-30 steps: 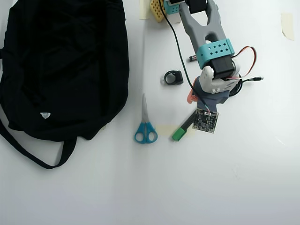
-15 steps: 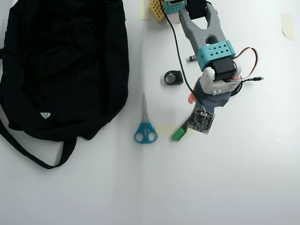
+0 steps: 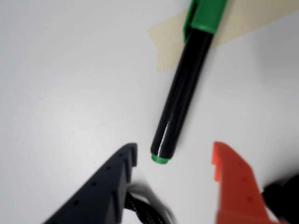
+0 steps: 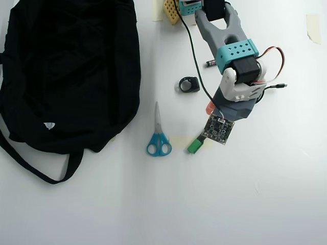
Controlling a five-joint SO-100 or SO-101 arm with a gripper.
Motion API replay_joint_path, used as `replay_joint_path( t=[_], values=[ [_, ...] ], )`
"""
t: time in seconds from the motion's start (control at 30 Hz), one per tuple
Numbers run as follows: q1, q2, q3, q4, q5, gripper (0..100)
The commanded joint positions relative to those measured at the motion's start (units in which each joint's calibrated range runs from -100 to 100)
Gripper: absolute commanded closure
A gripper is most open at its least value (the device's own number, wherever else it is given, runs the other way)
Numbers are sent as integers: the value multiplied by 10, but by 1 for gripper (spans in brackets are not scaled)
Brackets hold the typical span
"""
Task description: Put the green marker into the black bag
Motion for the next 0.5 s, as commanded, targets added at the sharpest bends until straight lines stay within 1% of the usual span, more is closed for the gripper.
replay_joint_path(
  t=[0.0, 0.23, 0.47],
  values=[
    [-9, 4, -37, -3, 2, 78],
    [-15, 57, -101, 5, 5, 78],
    [-38, 59, -102, 6, 14, 78]
  ],
)
